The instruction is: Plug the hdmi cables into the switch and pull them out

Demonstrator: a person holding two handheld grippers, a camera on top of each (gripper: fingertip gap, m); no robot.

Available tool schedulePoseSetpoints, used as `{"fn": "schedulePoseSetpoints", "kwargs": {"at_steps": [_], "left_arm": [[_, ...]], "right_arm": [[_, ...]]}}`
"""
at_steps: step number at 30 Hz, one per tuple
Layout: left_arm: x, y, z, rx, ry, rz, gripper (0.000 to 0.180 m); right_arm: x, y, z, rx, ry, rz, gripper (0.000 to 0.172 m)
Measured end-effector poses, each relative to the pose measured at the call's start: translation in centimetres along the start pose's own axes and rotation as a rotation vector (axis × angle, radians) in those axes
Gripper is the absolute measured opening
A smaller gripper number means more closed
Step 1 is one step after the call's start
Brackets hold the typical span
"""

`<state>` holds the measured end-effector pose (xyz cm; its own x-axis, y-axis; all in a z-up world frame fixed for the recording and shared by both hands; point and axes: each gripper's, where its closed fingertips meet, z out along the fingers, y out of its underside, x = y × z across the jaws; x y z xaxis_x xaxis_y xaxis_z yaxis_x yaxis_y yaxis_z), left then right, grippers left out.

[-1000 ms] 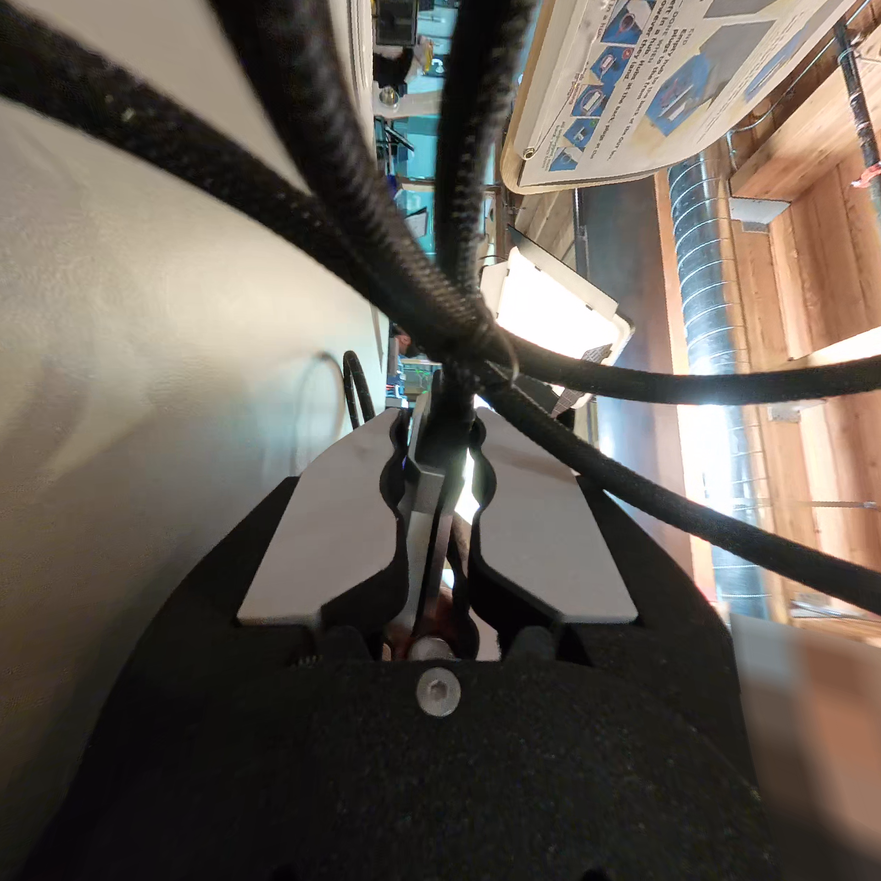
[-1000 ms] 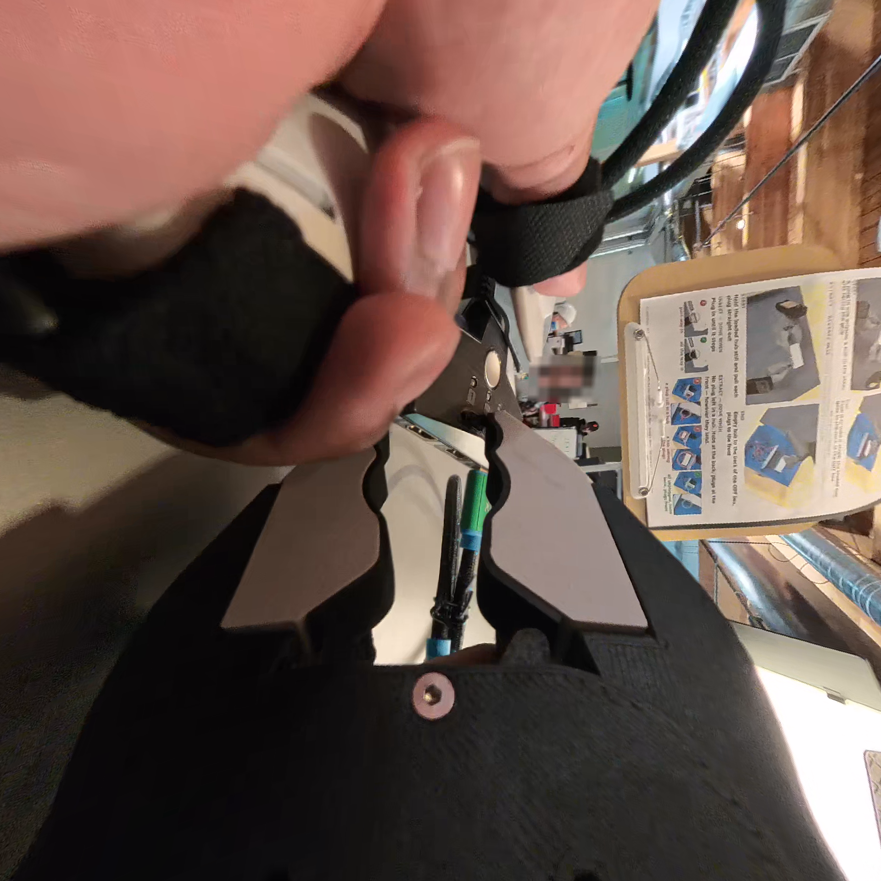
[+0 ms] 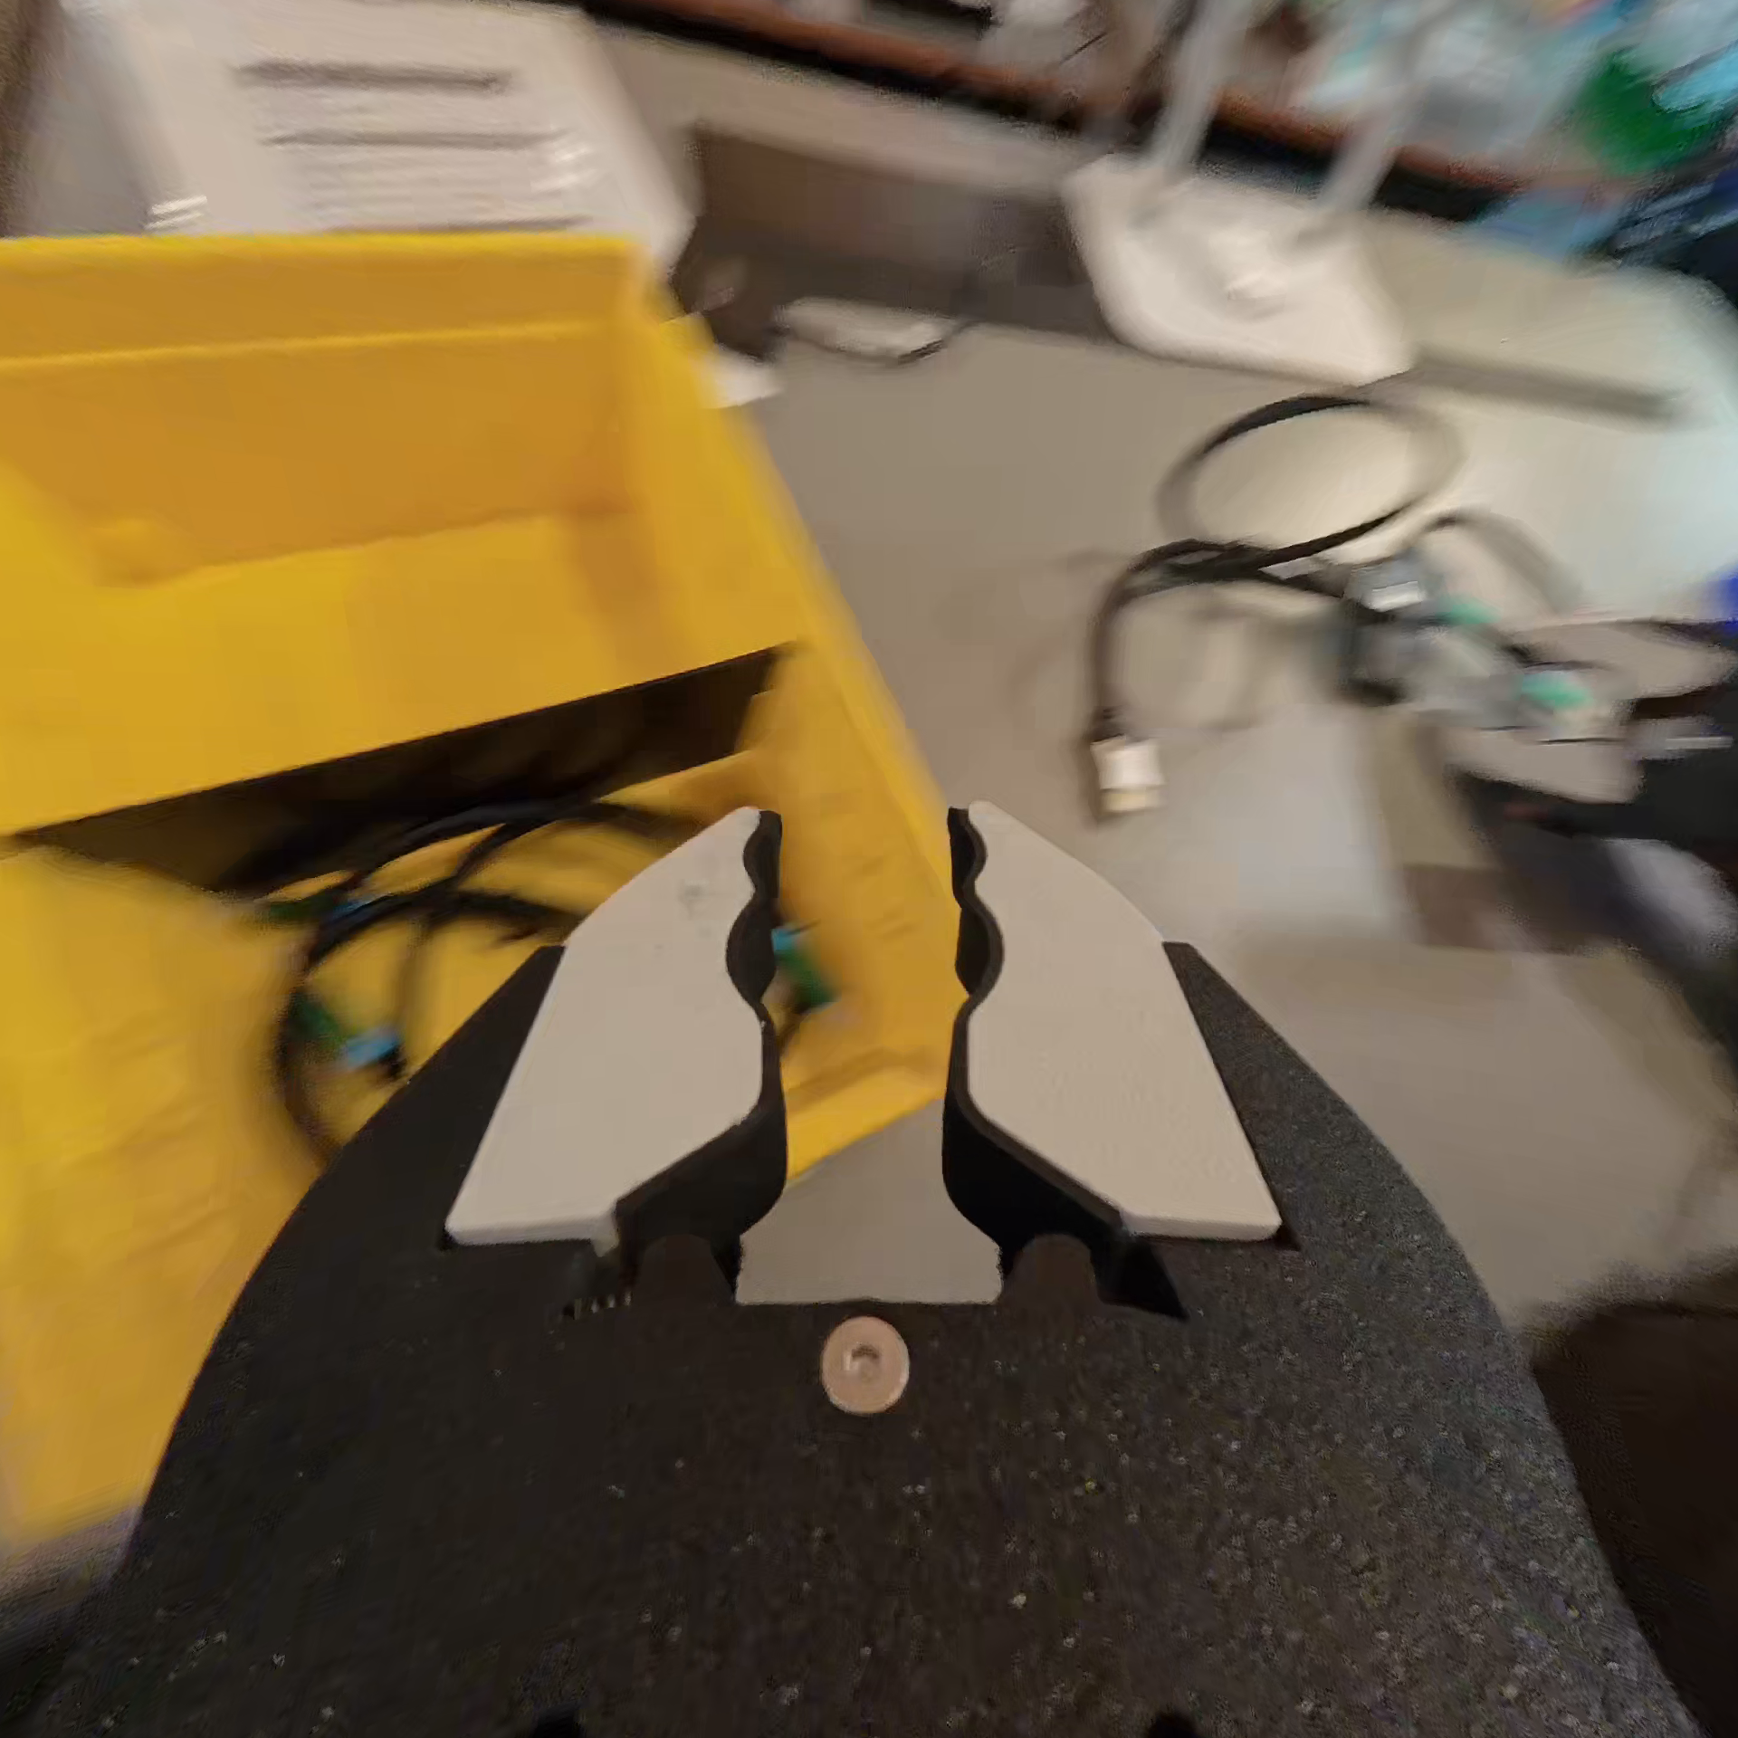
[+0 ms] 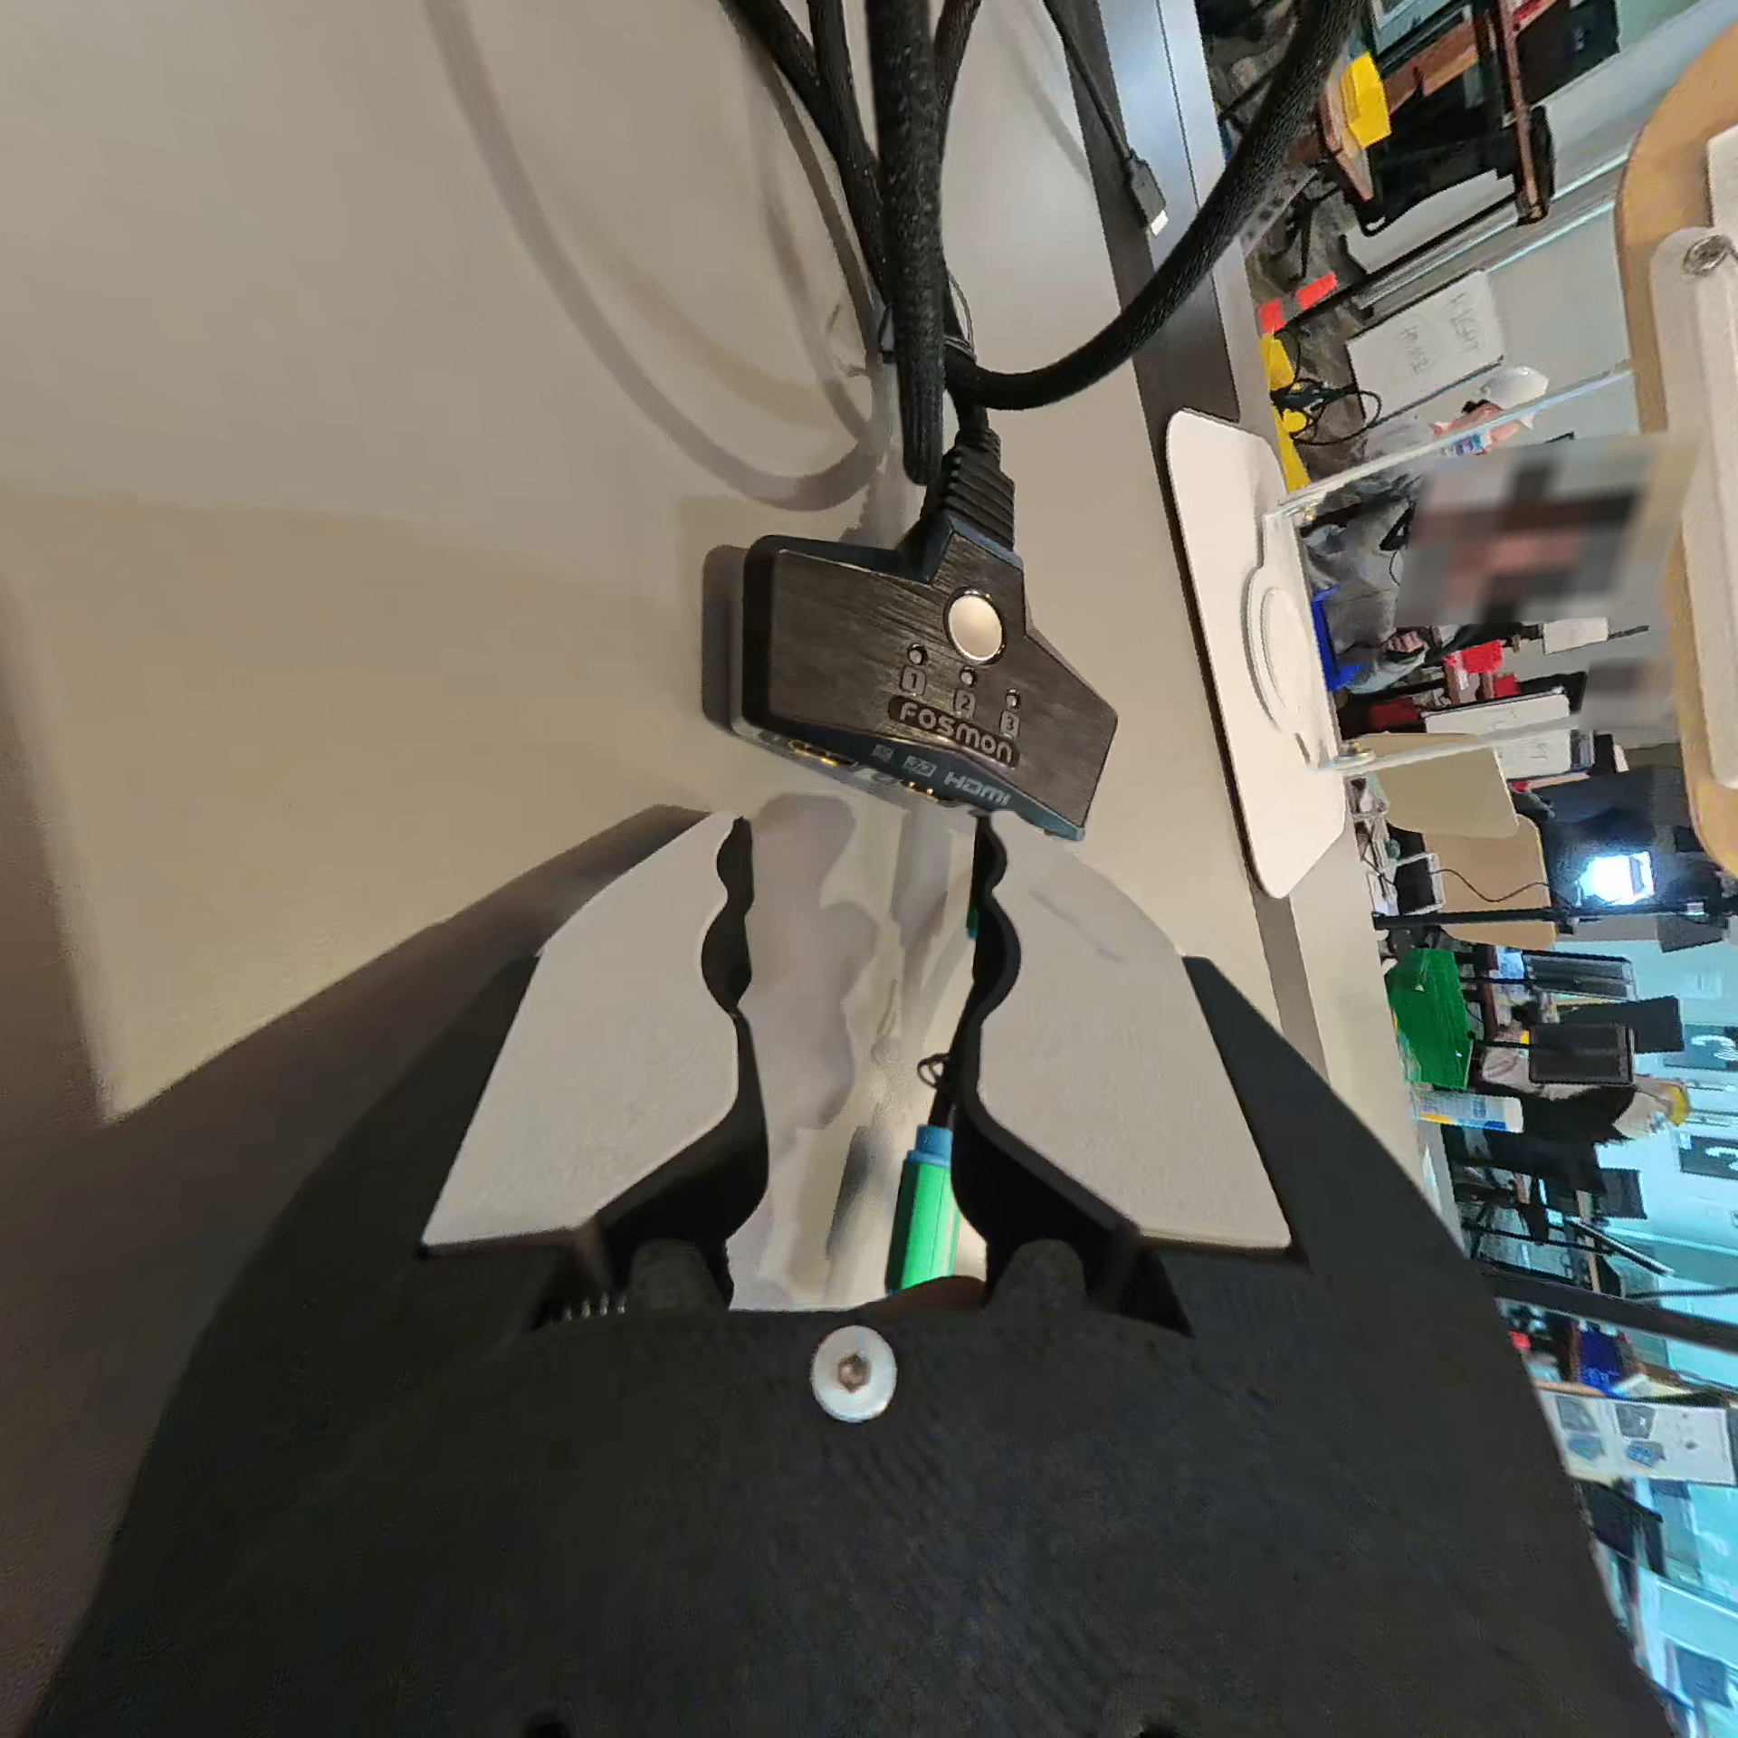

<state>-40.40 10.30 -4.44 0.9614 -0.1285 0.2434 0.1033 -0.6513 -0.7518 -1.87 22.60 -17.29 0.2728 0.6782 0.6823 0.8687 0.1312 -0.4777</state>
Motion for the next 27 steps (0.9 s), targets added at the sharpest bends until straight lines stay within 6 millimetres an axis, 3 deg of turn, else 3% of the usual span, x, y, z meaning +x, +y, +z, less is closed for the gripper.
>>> {"fn": "schedulePoseSetpoints", "kwargs": {"at_steps": [2,3,7,13,19,21,24,27], "left_arm": [[-6.7,1.8,-1.5,-0.139,-0.223,-0.013,0.037],[-8.9,2.7,-1.8,-0.202,-0.278,-0.028,0.038],[-12.9,5.8,-0.7,-0.389,-0.336,-0.061,0.036],[-14.1,5.8,0.4,-0.509,-0.494,0.106,0.034],[-16.0,8.1,1.7,-0.73,-0.603,0.256,0.032],[-16.1,8.7,2.5,-0.749,-0.579,0.266,0.019],[-15.9,8.0,2.1,-0.744,-0.59,0.277,0.015],[-14.9,5.9,0.8,-0.666,-0.598,0.283,0.014]], "right_arm": [[-0.1,0.1,-0.3,0.006,0.008,0.005,0.043],[-0.2,0.1,-0.3,0.009,0.013,0.004,0.042],[-0.3,-0.1,-0.5,0.018,0.028,0.0,0.04],[-0.3,0.1,-0.8,0.044,0.033,0.022,0.036],[-0.3,0.2,-0.8,0.052,0.024,0.034,0.036],[-0.3,0.1,-0.8,0.053,0.025,0.029,0.036],[-0.3,0.2,-0.9,0.055,0.025,0.032,0.036],[-0.2,0.2,-0.8,0.062,0.023,0.044,0.036]]}}
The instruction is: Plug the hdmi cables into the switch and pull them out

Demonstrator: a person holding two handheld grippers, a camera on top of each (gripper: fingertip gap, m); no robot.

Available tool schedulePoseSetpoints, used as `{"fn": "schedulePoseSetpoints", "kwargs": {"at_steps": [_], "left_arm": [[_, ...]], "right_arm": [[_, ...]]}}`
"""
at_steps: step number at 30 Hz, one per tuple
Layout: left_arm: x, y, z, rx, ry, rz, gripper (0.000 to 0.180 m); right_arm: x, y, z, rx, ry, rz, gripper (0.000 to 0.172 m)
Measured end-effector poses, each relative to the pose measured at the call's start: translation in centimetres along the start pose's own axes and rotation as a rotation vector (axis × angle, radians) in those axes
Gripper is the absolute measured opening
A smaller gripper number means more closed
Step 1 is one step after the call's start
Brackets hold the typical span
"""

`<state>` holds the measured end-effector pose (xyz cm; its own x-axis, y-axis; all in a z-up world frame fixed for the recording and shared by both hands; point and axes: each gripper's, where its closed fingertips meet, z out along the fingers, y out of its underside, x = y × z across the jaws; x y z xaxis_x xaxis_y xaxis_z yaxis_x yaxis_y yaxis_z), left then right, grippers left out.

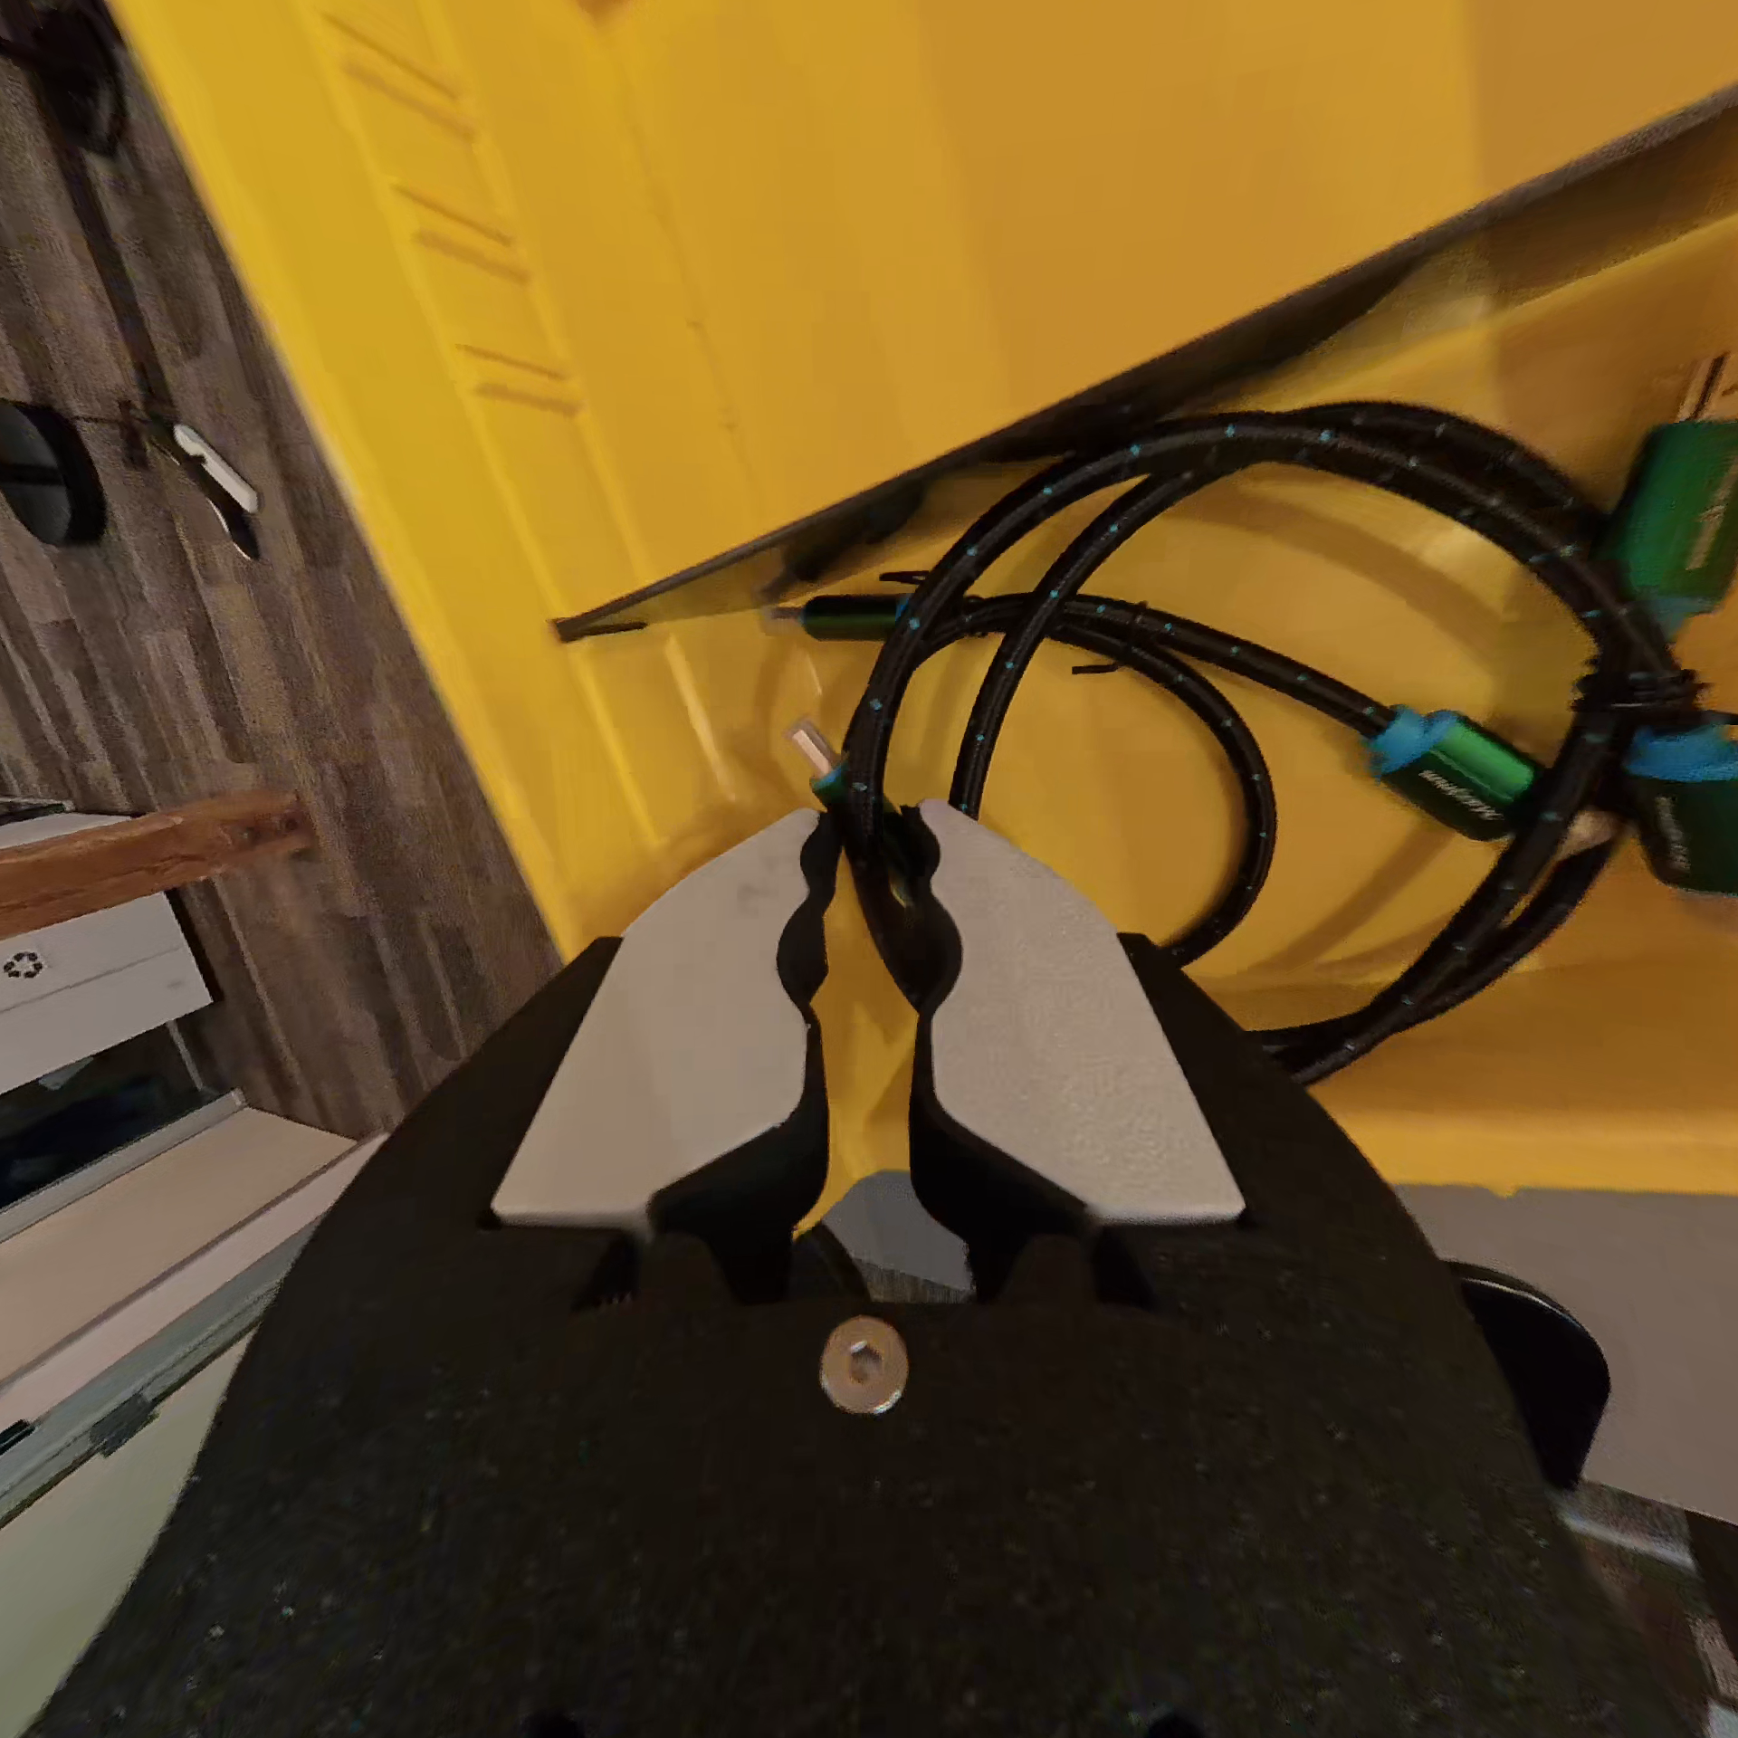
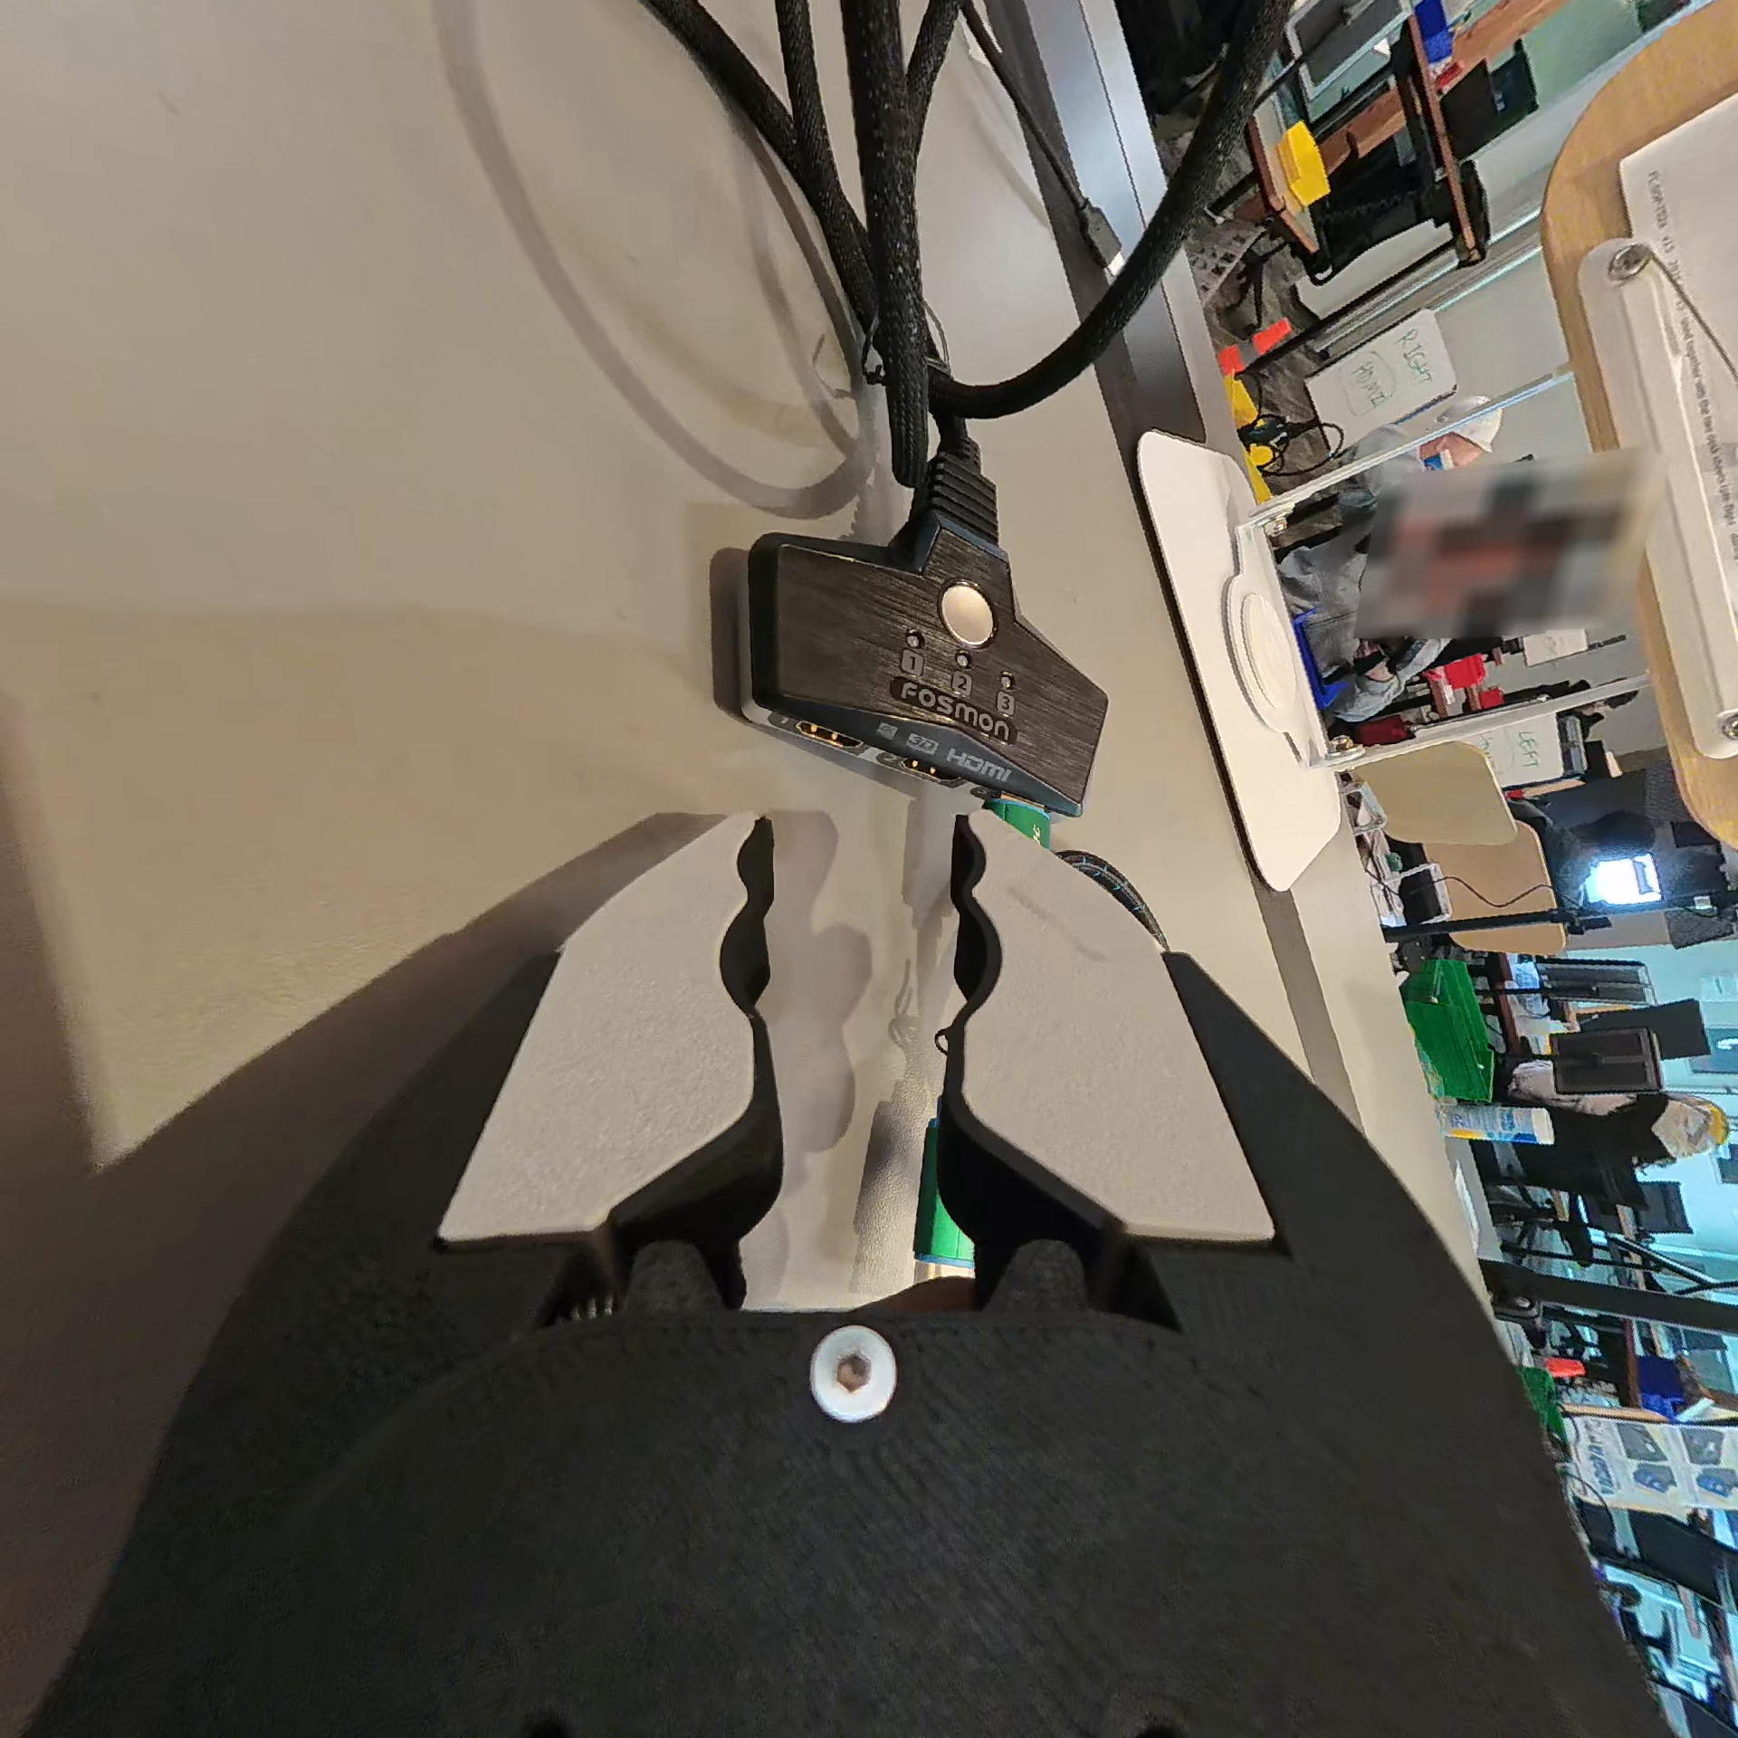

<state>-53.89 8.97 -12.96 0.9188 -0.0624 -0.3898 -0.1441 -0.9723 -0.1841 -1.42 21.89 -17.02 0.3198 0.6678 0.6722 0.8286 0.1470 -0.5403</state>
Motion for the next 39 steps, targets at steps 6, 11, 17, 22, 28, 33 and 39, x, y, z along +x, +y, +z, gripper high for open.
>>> {"fn": "schedulePoseSetpoints", "kwargs": {"at_steps": [6,11,17,22,28,33,39], "left_arm": [[-1.4,-2.9,-8.2,0.208,-0.069,-0.001,0.01],[-1.3,-4.8,-12.5,0.31,-0.072,0.028,0.009],[-1.6,-5.6,-15.8,0.374,-0.139,0.051,0.007],[-1.7,-6.2,-19.4,0.461,-0.167,0.053,0.006],[-1.8,-5.9,-19.7,0.496,-0.141,0.038,0.006],[2.0,-7.3,-23.4,0.712,0.071,0.022,0.006],[11.7,-9.5,-26.6,1.012,0.624,0.008,0.006]], "right_arm": [[0.1,0.0,0.1,0.008,-0.008,0.015,0.036],[0.0,-0.1,0.0,0.011,-0.012,0.018,0.036],[0.1,0.0,0.0,0.017,-0.013,0.026,0.036],[0.1,-0.1,0.0,0.019,-0.016,0.025,0.036],[0.0,-0.2,-0.1,0.025,-0.015,0.015,0.036],[-0.3,-0.7,-0.4,0.049,-0.035,0.022,0.037],[-2.6,-3.3,-2.9,0.201,-0.177,0.151,0.039]]}}
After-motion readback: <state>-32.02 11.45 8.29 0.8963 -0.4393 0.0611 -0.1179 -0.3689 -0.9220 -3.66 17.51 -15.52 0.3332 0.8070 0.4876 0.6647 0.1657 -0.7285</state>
